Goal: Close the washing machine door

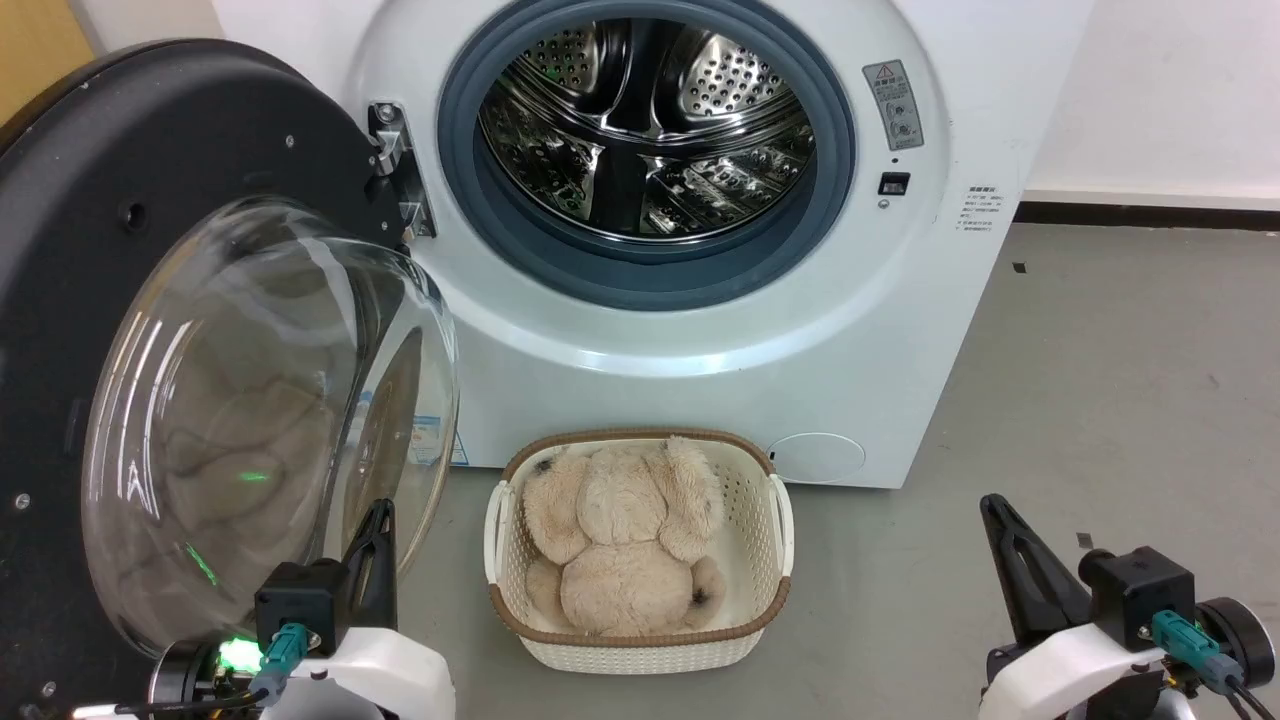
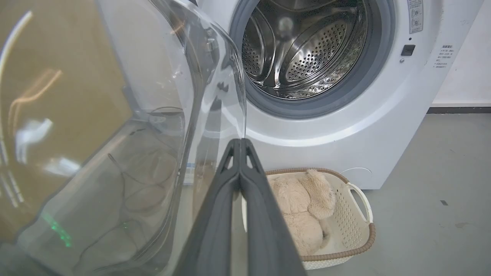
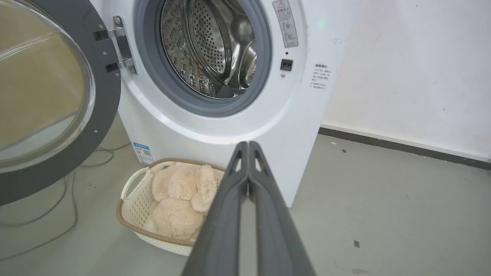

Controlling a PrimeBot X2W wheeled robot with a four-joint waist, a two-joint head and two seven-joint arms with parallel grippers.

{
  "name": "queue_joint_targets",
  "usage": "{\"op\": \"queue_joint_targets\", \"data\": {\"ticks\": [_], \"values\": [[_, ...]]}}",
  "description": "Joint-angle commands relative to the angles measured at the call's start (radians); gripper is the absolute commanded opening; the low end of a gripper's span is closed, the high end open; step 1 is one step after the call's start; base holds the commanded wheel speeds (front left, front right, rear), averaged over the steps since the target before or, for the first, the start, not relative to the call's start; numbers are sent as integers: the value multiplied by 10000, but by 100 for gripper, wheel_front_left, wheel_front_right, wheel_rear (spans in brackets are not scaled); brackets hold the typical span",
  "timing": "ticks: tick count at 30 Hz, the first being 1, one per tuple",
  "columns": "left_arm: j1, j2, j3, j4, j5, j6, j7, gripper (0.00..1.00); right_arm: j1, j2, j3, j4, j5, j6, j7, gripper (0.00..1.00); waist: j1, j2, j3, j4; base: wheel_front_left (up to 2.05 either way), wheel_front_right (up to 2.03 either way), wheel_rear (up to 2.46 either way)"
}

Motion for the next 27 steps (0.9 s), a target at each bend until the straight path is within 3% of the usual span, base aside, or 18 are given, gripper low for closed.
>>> {"op": "queue_joint_targets", "data": {"ticks": [1,3,4,18,20,27], "values": [[-148,-1,9,-34,30,-41,1,0,-139,49,-3,18,-78,8,5,0,0,0,0,0,0,0,0],[-148,-1,9,-34,30,-41,1,0,-139,49,-3,18,-78,8,5,0,0,0,0,0,0,0,0],[0,0,2,0,0,2,0,100,0,0,2,0,0,0,0,100,0,0,0,0,0,0,0],[-58,2,-161,-17,-11,316,-240,100,5,3,-214,42,195,1,-238,100,0,0,28,11,0,0,0],[-90,11,-195,-38,-2,360,-282,0,5,4,-252,47,227,1,-279,100,0,0,33,18,0,0,0],[-301,79,-343,-165,24,478,-428,0,7,6,-387,55,343,1,-426,100,0,0,47,85,0,0,0]]}}
